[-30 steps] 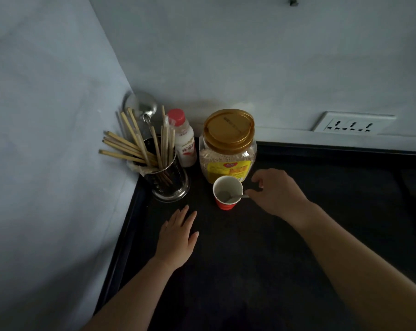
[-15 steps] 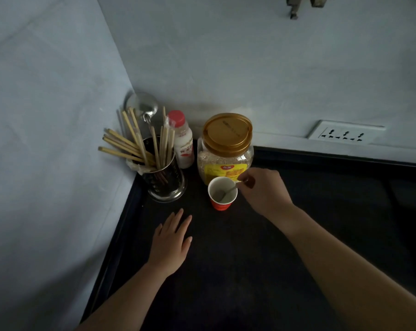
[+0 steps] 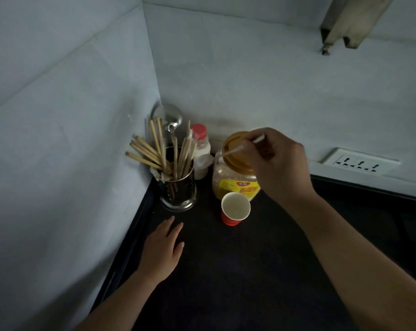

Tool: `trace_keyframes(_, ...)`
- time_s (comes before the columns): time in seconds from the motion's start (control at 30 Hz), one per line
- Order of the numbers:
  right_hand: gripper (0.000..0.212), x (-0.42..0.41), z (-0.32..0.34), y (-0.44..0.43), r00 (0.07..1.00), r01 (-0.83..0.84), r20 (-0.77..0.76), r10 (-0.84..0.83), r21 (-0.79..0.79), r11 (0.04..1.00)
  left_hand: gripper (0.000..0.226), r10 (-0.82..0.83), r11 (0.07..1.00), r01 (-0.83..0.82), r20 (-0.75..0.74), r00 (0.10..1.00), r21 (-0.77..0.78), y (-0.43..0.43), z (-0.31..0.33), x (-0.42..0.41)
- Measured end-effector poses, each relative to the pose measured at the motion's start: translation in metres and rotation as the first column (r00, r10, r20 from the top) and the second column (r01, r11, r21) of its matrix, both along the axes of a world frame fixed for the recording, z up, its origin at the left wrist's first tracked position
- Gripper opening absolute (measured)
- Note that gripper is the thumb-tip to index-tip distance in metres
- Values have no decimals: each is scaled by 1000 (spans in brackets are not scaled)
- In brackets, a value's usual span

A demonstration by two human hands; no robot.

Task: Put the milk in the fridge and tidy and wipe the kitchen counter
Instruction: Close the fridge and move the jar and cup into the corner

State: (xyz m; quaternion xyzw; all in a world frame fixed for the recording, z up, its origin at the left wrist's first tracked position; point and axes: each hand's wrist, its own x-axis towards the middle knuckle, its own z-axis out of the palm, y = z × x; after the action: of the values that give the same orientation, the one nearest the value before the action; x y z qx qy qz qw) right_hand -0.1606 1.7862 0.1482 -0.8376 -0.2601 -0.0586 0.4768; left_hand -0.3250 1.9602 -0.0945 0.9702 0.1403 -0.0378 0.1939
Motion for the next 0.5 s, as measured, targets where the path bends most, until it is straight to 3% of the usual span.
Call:
trace_keyframes(0.27,12,7,-29,70,970,-232,26,241,-191,954,59,64,998,-63,-65,996,23,-9,-15,-10)
trace_keyframes(0.5,16,19,-67,86,965,-263,-107,240,-383,885,62,75,997,-75,-22,997,10,-7,-22,-15)
